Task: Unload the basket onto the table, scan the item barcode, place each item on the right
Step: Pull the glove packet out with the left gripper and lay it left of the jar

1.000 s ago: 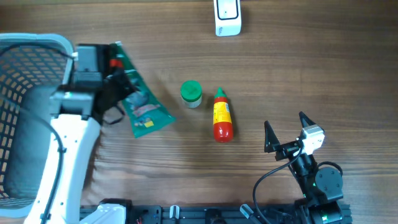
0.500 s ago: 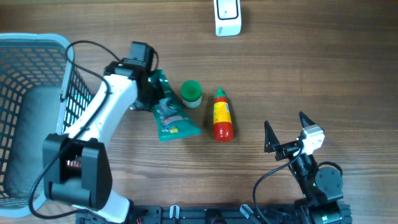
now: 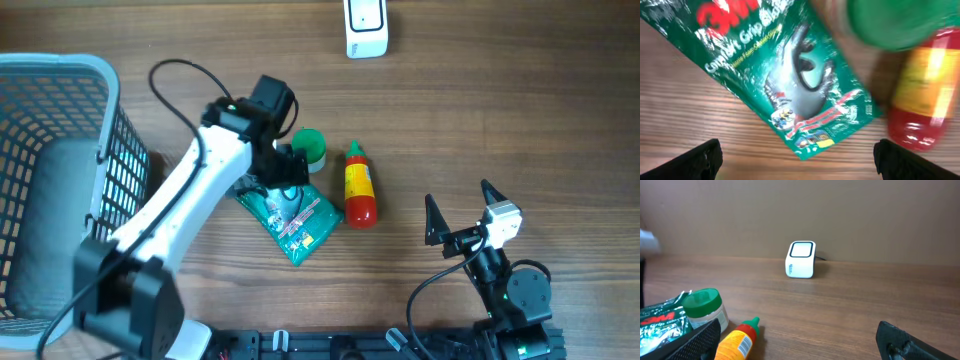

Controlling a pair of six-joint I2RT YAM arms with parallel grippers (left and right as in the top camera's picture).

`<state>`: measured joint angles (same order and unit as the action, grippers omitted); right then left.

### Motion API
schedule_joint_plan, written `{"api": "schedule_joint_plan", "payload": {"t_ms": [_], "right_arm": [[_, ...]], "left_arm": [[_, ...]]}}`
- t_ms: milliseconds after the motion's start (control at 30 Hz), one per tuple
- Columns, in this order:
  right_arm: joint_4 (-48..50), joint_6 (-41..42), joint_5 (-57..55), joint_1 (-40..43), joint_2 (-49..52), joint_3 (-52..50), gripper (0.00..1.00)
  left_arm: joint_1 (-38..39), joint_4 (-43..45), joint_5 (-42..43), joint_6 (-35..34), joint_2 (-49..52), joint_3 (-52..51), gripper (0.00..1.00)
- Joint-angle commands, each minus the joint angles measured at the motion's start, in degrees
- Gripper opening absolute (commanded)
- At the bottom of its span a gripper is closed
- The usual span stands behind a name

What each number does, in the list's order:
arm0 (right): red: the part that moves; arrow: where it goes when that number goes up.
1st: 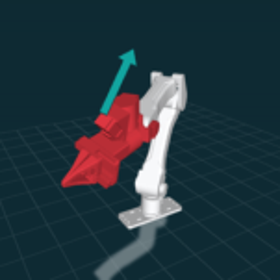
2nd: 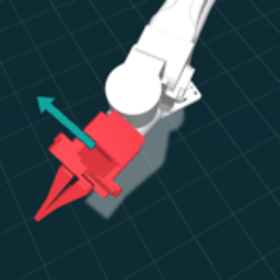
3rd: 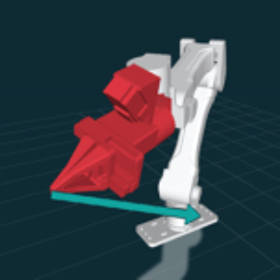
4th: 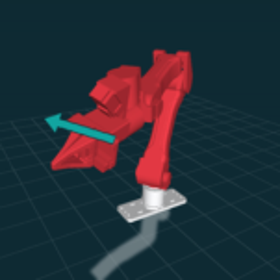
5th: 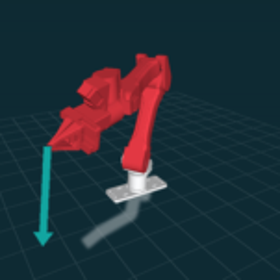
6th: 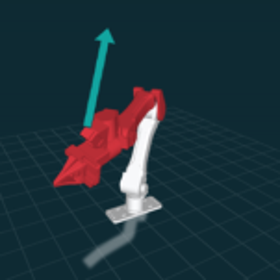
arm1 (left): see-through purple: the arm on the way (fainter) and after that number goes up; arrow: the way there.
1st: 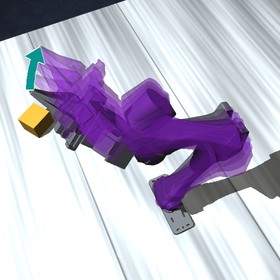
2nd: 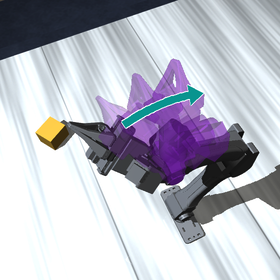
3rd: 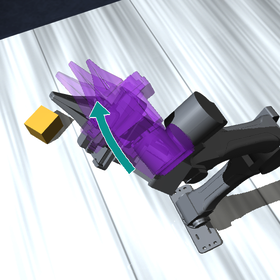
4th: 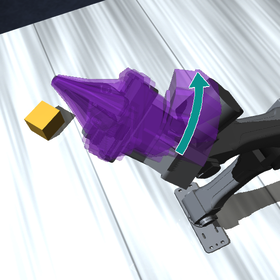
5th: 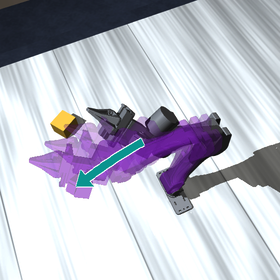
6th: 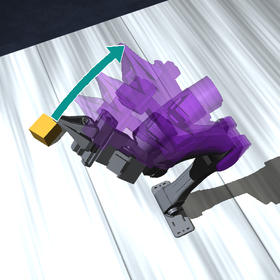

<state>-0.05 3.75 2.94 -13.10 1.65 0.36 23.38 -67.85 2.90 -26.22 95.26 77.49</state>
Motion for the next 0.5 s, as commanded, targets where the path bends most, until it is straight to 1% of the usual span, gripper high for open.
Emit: {"api": "schedule_joint_plan", "payload": {"t_ms": [0,133,233,367,400,467], "right_arm": [[0.13,-0.61,0.07,-0.17,-0.24,-0.07,1.00],[0.13,-0.63,0.07,-0.17,-0.24,-0.07,1.00],[0.13,-0.63,0.07,-0.17,-0.24,-0.07,1.00],[0.13,-0.63,0.07,-0.17,-0.24,-0.07,1.00],[0.13,-0.61,0.07,-0.17,-0.24,-0.07,1.00],[0.13,-0.63,0.07,-0.17,-0.24,-0.07,1.00]], "left_arm": [[-0.46,-3.50,-0.61,0.11,-5.84,6.99,1.00],[-0.46,-5.25,-1.29,0.13,-10.21,13.16,1.00],[-0.46,-5.25,-5.25,0.09,-13.29,16.39,1.00],[-1.03,-5.29,-14.32,-0.39,-16.31,20.63,1.00],[-2.25,-5.29,-18.86,-3.19,-17.22,22.56,1.00],[-5.97,-5.27,-24.57,-7.69,-18.38,25.86,1.00]]}}
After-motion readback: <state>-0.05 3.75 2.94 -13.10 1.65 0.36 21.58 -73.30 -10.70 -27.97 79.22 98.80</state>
